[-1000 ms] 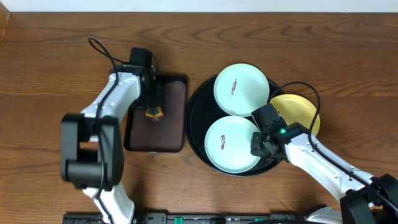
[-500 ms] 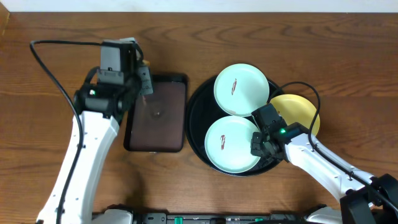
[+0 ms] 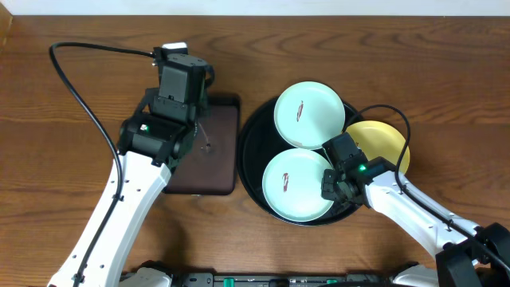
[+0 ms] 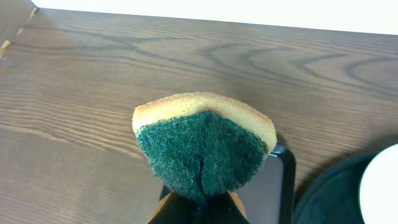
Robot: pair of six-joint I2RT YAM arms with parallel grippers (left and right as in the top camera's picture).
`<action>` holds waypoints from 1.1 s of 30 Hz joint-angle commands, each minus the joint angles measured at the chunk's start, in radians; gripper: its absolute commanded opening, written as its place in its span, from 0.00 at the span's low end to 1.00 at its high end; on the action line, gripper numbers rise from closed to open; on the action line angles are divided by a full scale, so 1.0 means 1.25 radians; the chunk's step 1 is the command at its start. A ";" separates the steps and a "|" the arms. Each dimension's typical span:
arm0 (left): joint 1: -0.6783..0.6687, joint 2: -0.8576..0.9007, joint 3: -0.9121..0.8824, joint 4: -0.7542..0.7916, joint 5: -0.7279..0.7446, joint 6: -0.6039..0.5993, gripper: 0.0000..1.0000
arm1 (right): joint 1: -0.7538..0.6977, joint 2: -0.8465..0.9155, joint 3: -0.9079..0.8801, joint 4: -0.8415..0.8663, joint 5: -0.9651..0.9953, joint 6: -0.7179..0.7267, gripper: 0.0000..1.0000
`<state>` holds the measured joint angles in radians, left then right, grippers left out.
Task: Clean dirty plates on tray and stack at the side
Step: 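Lift the sponge with the left gripper above the small tray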
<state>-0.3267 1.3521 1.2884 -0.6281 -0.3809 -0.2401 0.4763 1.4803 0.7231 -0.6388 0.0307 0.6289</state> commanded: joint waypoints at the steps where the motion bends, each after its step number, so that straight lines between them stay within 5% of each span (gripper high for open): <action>1: 0.016 0.007 0.003 0.000 -0.032 -0.016 0.08 | 0.018 0.003 -0.006 0.000 0.011 0.004 0.08; 6: 0.020 0.030 0.003 -0.017 0.051 -0.001 0.08 | 0.018 0.003 -0.006 0.000 0.011 0.004 0.09; 11: 0.020 0.068 -0.002 -0.011 0.174 0.139 0.07 | 0.018 0.003 -0.006 0.000 0.011 0.004 0.09; 15: 0.031 0.087 -0.002 -0.008 0.082 0.081 0.07 | 0.018 0.003 -0.006 0.000 0.011 0.004 0.09; 18: 0.045 0.089 -0.002 -0.025 0.136 -0.054 0.08 | 0.018 0.003 -0.006 0.000 0.011 0.004 0.08; 21: 0.039 0.089 -0.004 -0.042 0.161 -0.062 0.07 | 0.018 0.003 -0.006 0.000 0.011 0.004 0.09; 26: 0.030 0.095 -0.022 -0.030 -0.073 -0.095 0.07 | 0.018 0.003 -0.006 0.000 0.011 0.004 0.09; 28: 0.037 0.094 -0.022 -0.047 0.010 -0.151 0.08 | 0.018 0.003 -0.006 0.000 0.011 0.004 0.09; 30: 0.037 0.093 -0.022 -0.054 0.117 -0.110 0.07 | 0.018 0.003 -0.006 0.000 0.011 0.004 0.09; 33: 0.039 0.093 -0.022 -0.052 0.119 -0.055 0.07 | 0.018 0.003 -0.006 0.000 0.011 0.004 0.09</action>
<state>-0.2813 1.4666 1.2663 -0.6964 -0.2733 -0.3412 0.4763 1.4803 0.7231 -0.6388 0.0307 0.6289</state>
